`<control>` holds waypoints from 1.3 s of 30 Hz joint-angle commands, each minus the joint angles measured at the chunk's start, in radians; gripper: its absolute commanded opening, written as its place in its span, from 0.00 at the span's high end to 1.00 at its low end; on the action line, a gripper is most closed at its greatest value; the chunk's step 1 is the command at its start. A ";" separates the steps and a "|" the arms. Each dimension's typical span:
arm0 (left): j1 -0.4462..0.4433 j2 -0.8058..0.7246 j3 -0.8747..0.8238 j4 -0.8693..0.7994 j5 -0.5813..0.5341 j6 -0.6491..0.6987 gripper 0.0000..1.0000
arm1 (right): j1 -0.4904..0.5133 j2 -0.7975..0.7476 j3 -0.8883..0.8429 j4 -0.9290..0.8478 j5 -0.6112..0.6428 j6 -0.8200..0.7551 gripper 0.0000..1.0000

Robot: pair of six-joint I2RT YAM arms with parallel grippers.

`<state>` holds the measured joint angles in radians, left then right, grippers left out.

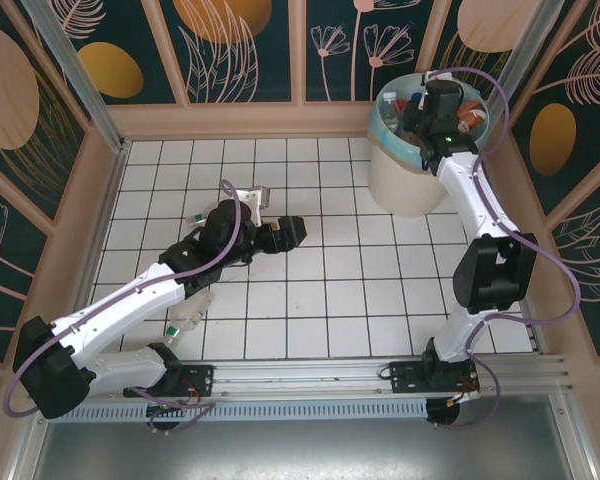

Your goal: Put the plastic bottles in the bin

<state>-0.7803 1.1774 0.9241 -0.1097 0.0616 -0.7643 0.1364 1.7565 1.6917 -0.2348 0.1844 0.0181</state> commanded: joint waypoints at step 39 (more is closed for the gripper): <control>-0.005 -0.519 -0.036 -0.700 -0.551 -0.248 0.15 | 0.706 -0.359 -0.461 0.381 -0.561 -0.341 0.24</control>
<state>-0.7803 0.6769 0.8982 -0.6697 -0.4118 -0.9501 0.7696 1.3880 1.3510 -0.0147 -0.1558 -0.1822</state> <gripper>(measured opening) 0.845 0.749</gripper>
